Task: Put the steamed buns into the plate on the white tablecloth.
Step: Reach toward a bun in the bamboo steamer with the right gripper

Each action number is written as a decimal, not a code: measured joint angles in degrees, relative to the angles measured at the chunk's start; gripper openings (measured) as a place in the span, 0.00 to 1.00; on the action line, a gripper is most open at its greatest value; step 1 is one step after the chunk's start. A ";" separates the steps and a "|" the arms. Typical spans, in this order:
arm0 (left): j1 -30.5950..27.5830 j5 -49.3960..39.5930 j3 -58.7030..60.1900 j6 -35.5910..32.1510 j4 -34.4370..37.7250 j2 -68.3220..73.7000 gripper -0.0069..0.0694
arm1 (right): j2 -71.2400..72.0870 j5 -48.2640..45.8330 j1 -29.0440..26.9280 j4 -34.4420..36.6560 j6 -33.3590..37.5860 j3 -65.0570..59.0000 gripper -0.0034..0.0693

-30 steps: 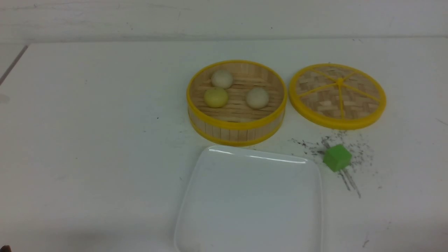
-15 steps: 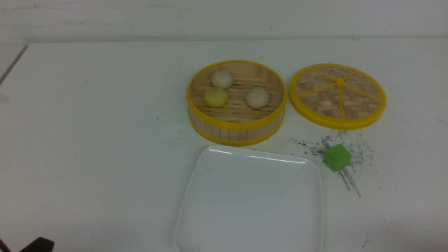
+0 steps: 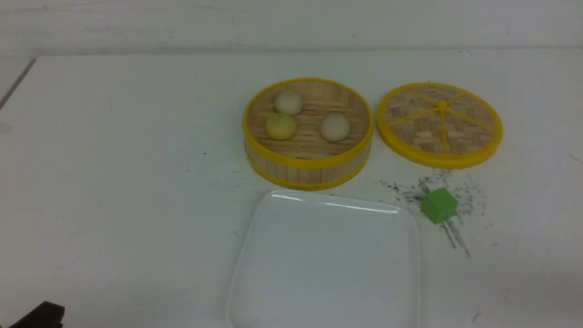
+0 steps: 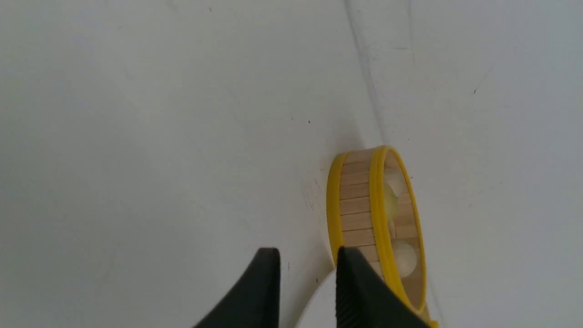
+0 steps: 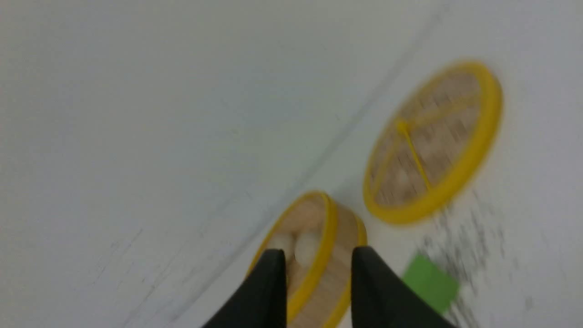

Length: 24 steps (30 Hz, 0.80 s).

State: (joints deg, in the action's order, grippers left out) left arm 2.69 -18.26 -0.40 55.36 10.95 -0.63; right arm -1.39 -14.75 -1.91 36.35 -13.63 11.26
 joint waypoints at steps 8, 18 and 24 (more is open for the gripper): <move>0.00 -12.97 -17.93 -15.20 -2.70 9.16 0.11 | -21.71 -19.05 0.00 -9.77 15.39 20.59 0.04; 0.00 -40.09 -37.71 -35.47 -3.85 43.46 0.09 | -60.71 -45.82 4.93 3.95 32.49 40.96 0.04; 0.00 -40.41 -42.02 -38.77 -3.90 54.82 0.09 | -80.40 -45.71 17.05 12.10 42.06 57.03 0.06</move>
State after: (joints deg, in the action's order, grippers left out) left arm 2.69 -58.67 -42.41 16.59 7.05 54.19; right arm -81.79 -60.45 15.14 48.45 28.43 68.29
